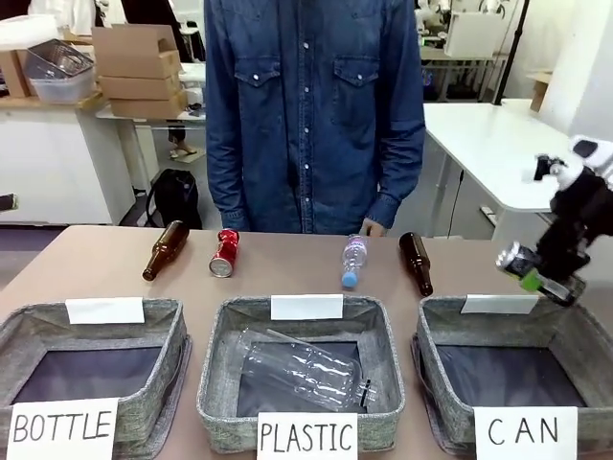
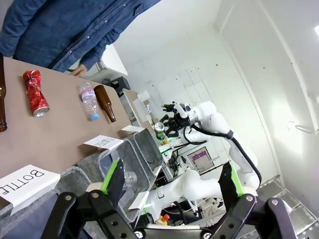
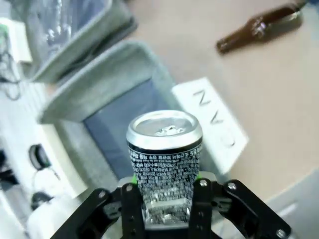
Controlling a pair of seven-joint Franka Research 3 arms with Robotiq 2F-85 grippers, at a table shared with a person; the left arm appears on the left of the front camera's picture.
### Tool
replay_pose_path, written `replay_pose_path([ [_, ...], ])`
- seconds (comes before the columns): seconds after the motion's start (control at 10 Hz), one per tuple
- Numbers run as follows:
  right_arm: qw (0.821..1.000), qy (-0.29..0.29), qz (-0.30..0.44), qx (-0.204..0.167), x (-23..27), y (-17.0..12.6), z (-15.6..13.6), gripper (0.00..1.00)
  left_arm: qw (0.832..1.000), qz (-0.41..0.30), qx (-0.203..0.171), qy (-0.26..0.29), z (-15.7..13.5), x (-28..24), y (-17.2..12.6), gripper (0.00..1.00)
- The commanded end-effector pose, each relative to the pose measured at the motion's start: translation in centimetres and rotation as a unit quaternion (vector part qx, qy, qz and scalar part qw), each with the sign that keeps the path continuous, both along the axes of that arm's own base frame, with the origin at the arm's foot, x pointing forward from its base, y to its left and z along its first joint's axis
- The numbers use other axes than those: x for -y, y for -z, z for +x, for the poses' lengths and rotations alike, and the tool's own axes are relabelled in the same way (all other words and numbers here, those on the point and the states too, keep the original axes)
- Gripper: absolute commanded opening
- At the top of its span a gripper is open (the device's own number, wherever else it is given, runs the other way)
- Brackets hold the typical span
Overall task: Sort the can waste into the basket.
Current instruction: Pick up the can waste from the table and place it in the right Fabric basket.
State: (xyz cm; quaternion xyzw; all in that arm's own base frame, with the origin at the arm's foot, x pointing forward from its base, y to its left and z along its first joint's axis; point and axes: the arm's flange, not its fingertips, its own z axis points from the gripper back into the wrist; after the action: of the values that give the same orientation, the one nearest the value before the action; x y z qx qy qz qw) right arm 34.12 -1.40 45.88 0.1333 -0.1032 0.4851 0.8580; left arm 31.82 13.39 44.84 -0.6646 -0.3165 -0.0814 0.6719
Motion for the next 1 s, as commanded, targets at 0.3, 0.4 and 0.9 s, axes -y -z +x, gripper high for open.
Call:
replay_pose_path([
  [0.3,0.995,0.039,-0.06,-0.075,-1.0,0.61,-1.22,0.37,1.0,-0.006,0.013,-0.001,-0.01,0.18,-0.12,1.0],
  [0.4,0.994,0.039,-0.062,-0.075,-1.08,0.66,-1.2,0.37,1.0,-0.006,0.013,-0.001,-0.01,0.18,-0.12,1.0],
  [0.9,0.993,0.044,-0.079,-0.071,-0.82,0.64,-1.38,1.0,1.0,-0.006,0.013,-0.001,-0.01,0.18,-0.12,1.0],
])
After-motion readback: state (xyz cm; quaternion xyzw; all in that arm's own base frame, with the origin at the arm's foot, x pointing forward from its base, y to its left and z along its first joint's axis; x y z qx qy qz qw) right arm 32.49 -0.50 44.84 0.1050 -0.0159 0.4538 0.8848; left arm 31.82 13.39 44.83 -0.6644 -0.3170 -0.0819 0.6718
